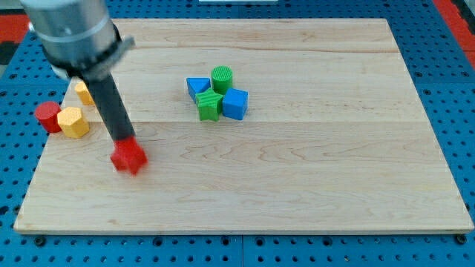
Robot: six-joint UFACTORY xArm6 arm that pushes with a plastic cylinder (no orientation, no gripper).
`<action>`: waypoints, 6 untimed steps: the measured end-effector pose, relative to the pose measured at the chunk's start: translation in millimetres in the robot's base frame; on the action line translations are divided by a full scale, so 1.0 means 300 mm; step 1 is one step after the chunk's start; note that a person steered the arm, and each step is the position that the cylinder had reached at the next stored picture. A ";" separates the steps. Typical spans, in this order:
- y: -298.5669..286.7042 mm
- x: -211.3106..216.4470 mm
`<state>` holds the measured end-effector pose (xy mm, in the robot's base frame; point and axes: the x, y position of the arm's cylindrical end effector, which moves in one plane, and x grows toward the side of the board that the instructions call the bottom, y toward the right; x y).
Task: Push yellow hexagon into the yellow heart
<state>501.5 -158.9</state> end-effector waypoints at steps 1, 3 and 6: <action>-0.221 0.025; -0.246 -0.116; -0.048 0.084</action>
